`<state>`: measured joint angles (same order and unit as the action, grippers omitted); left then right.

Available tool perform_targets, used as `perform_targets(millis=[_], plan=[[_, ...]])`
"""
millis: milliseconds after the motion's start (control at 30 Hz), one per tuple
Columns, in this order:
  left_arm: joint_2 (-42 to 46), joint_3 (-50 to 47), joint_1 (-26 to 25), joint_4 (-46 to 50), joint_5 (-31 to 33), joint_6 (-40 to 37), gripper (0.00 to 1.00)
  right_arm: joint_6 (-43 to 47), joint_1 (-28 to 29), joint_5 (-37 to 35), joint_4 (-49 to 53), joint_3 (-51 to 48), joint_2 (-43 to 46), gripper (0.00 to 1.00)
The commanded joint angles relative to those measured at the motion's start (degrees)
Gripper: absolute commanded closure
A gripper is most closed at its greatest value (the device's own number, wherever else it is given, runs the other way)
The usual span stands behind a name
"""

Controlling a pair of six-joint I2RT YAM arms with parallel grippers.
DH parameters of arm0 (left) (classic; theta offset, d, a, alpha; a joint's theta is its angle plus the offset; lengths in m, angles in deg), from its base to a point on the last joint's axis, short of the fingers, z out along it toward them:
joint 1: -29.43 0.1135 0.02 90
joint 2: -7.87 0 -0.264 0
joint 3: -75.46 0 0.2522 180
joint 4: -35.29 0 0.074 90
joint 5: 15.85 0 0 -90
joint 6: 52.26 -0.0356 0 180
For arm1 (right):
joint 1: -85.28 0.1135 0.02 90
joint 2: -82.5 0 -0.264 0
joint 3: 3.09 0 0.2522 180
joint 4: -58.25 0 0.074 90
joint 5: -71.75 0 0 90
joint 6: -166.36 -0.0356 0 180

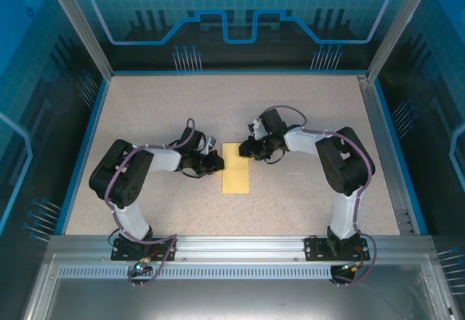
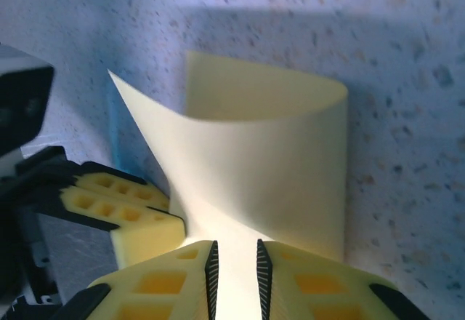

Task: Fold a paper plane with a square sheet of paper (pick it up from the middle)
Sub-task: Fold the square sheet of paper in half at the center of the table.

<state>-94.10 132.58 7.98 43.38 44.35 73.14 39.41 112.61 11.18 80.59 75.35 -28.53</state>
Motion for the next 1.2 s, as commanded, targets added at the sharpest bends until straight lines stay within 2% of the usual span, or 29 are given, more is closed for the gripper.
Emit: perform_targets(millis=[0, 367, 667, 1167], plan=[[-3.1, -0.6, -0.1, 5.3, 2.6, -2.0, 0.93, 1.1, -0.8, -0.6, 2.3, 1.5, -1.0, 0.76], [-3.0, -1.0, -0.1, 5.2, 2.7, -2.2, 0.93, -1.0, -1.3, -0.1, 1.1, 1.1, -6.0, 0.76], [-3.0, -1.1, -0.1, 5.1, 2.7, -2.1, 0.93, -1.8, -2.4, 1.5, 2.4, 4.9, -2.8, 0.75], [-3.4, -1.0, 0.0, 5.2, 2.6, -2.4, 0.94, -1.3, -2.7, 0.4, 4.0, 6.7, -9.0, 0.75]])
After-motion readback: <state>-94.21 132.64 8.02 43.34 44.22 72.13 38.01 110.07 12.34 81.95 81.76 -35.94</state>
